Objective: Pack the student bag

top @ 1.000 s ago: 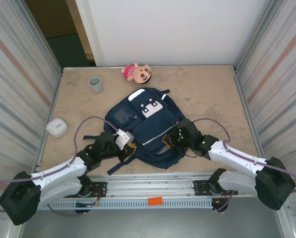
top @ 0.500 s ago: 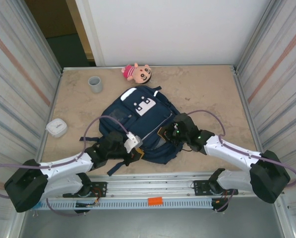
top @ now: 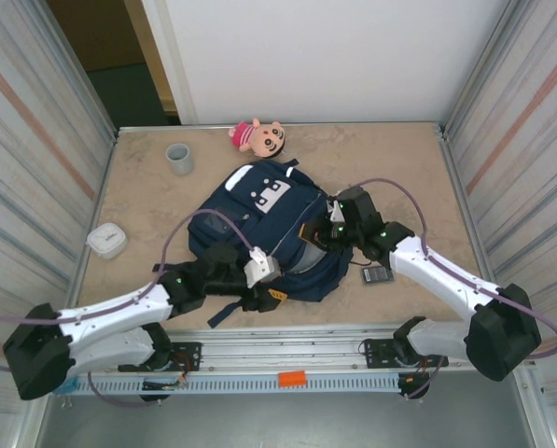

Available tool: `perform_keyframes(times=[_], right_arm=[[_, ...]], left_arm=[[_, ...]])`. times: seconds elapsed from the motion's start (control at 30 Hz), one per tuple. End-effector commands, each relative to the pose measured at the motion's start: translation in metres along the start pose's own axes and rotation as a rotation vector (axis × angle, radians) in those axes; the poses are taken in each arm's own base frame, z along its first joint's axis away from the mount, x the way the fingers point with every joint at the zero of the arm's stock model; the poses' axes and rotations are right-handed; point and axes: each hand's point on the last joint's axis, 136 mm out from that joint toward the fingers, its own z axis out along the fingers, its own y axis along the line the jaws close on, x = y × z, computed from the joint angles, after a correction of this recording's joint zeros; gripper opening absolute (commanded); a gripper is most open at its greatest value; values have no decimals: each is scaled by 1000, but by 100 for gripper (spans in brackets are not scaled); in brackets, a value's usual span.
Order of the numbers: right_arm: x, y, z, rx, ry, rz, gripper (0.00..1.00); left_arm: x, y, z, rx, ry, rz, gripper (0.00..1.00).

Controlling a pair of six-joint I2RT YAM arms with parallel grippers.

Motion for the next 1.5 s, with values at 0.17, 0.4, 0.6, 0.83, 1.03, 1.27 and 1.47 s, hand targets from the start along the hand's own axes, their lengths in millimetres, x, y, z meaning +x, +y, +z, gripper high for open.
perform_keyframes(times=[0.17,0.4,0.6,0.83,1.03,1.27,1.47], right_arm=[[4,23,-15,-75,164,-186,0],[2,37,-19,-115,196,-219,0],[1,41,-22,-128,218,-226,0],[-7,36,-28,-138,232,-216,0],[-22,19,-35,-104,212,-212,0],[-43,12,-42,-82,161,-206,21],[-44,1,-79,121,12,-261,40]], left_arm=[[-12,26,-37,-242,36,345,70],[-3,74,-33,-474,135,542,84],[14,99,-17,-481,197,532,80],[17,99,1,-409,184,480,31],[-1,78,4,-319,76,365,0],[-8,59,5,-258,39,274,0],[-15,66,8,-273,60,143,0]])
